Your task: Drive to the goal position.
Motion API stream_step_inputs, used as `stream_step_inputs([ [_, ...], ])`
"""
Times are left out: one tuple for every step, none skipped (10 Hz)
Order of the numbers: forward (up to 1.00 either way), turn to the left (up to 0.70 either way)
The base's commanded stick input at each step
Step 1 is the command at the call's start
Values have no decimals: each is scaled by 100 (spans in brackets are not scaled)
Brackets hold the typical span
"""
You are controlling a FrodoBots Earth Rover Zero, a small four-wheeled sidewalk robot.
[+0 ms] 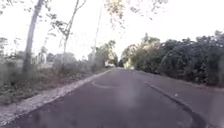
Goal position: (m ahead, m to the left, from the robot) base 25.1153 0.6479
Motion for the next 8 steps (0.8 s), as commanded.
stream_step_inputs([
  [100,2],
  [100,2],
  [100,2],
  [100,2],
  [100,2],
  [100,2],
  [100,2],
  [100,2],
])
